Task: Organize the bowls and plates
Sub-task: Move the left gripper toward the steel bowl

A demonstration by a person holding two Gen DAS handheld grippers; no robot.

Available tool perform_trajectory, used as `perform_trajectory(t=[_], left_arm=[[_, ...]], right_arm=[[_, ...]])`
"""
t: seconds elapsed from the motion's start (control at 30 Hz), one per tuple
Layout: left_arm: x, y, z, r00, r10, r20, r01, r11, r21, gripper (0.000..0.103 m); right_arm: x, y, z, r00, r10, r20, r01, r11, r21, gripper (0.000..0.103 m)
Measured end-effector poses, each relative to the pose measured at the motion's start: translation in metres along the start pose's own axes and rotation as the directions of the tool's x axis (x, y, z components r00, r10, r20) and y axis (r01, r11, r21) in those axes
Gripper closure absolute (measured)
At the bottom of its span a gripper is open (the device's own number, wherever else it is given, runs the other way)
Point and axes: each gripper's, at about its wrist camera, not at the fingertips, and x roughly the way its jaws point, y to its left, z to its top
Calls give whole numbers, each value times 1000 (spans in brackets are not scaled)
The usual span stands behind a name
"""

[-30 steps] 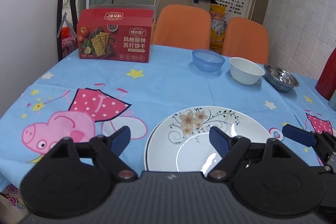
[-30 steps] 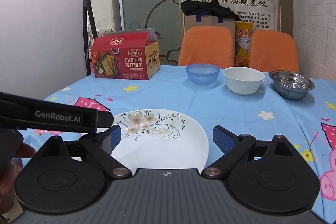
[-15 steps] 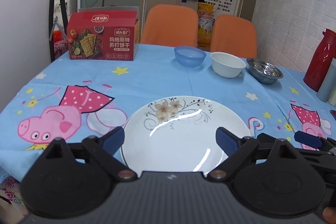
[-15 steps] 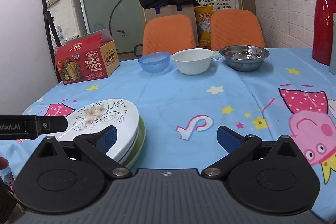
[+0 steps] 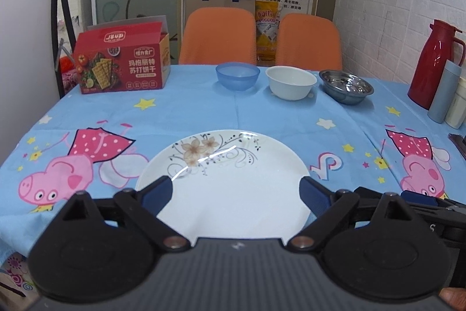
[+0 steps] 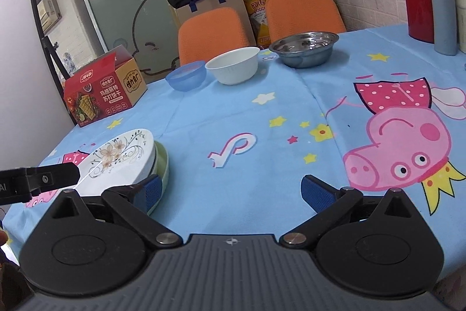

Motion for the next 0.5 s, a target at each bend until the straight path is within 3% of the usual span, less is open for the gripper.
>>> perform_trajectory(t=[0.27,0.37,0.5], left_arm=[[37,-35,39,995,-95,-42,97,994,55,11],[53,-47,65,980,-195,-50,197,980,34,11],[92,-71,104,944,-319,-88,317,948,-32,11]], right_arm=[[15,-37,31,1000,-28,-9,28,999,43,0],[17,-53,59,998,-54,37,53,998,32,0],[29,-73,99,990,-111,86,110,994,15,0]])
